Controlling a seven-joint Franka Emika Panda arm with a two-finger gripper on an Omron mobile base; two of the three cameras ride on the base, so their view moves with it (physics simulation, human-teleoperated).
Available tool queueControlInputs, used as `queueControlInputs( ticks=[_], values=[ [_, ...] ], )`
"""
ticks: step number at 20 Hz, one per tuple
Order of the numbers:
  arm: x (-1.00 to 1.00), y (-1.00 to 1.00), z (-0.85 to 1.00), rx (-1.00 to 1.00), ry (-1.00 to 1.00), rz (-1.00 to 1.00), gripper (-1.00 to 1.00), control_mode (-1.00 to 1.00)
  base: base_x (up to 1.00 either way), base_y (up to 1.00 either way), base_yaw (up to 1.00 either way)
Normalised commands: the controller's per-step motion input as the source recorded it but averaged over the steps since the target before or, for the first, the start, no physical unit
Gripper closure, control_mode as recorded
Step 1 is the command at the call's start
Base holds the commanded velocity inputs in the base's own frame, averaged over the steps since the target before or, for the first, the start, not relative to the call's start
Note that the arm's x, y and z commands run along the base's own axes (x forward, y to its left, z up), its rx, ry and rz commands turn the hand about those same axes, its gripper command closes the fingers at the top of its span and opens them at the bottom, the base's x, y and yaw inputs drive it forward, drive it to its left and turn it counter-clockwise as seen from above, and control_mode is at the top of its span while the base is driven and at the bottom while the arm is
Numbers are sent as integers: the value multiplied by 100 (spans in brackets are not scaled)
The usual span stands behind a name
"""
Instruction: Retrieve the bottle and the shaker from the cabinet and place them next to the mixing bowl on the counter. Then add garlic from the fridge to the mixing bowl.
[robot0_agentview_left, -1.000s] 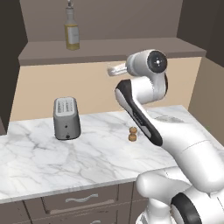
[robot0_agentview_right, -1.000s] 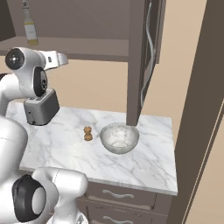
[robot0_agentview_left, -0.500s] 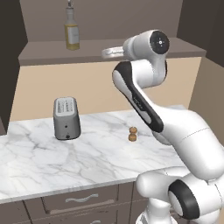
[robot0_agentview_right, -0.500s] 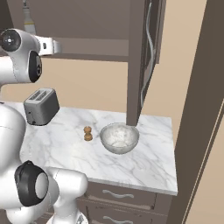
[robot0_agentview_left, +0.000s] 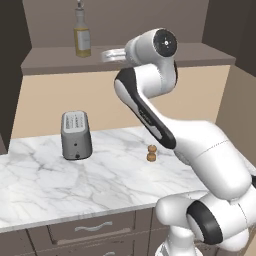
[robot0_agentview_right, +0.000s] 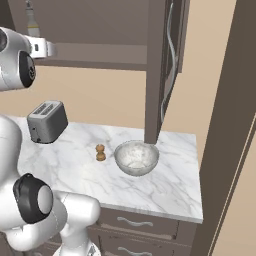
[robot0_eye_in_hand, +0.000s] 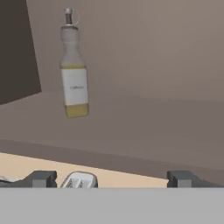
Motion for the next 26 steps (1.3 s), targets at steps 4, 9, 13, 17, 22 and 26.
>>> queueControlInputs(
  ticks=[4,9,13,17,22,26],
  values=[
    [0,9,67,0,0,0,-100,-100,0,0,0],
    [2,4,59,0,0,0,-100,-100,0,0,0],
    [14,24,6,0,9,1,-100,-100,0,0,0],
    [0,35,0,0,13,9,-100,-100,0,0,0],
    [0,32,-2,1,2,13,-100,-100,0,0,0],
    [0,16,-34,3,-16,20,-100,-100,0,0,0]
  ],
)
